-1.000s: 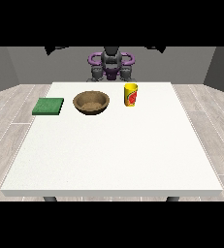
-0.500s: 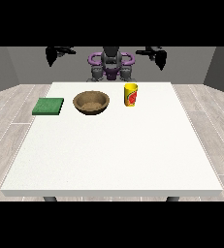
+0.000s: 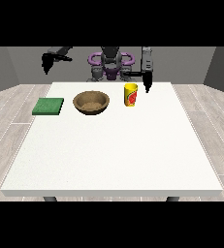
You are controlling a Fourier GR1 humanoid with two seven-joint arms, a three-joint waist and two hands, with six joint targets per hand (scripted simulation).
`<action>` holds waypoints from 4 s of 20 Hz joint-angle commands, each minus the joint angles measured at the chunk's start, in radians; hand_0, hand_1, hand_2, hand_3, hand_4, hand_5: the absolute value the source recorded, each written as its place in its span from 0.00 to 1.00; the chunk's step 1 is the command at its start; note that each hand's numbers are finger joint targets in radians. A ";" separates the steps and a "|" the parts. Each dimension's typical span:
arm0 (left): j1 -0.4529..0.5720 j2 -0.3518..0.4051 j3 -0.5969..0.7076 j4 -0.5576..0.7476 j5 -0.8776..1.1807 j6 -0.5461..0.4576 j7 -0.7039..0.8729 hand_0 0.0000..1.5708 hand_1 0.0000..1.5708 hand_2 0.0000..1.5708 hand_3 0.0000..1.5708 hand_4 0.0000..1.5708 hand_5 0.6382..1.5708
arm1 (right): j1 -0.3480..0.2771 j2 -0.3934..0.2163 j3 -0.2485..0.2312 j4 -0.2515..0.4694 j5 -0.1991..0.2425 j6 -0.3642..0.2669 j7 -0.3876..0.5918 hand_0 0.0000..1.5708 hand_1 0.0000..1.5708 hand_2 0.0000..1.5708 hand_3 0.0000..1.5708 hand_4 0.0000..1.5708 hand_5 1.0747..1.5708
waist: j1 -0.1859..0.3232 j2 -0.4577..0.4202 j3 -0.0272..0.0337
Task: Pick the cup and pour the ball into the bowl, then pick the bowl and place it on the pad
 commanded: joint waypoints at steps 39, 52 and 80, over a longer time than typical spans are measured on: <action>-0.372 0.328 -0.112 0.609 -0.381 0.400 0.022 0.92 0.92 1.00 1.00 1.00 0.71 | -0.031 -0.082 -0.072 0.323 0.004 0.113 -0.064 0.00 0.00 0.00 0.00 0.00 1.00 | -0.010 -0.185 0.0057; -0.575 0.280 -0.273 0.587 -0.676 0.402 0.418 0.95 0.95 1.00 1.00 1.00 0.68 | -0.103 -0.117 -0.133 0.465 -0.026 0.141 -0.133 0.00 0.00 0.00 0.00 0.00 1.00 | 0.024 -0.152 0.0013; -0.816 0.001 -0.992 0.770 -1.630 -0.006 0.864 0.93 0.93 1.00 1.00 0.96 0.58 | -0.088 -0.147 -0.132 0.582 -0.016 0.208 -0.163 0.00 0.00 0.00 0.00 0.00 1.00 | -0.010 -0.268 0.0014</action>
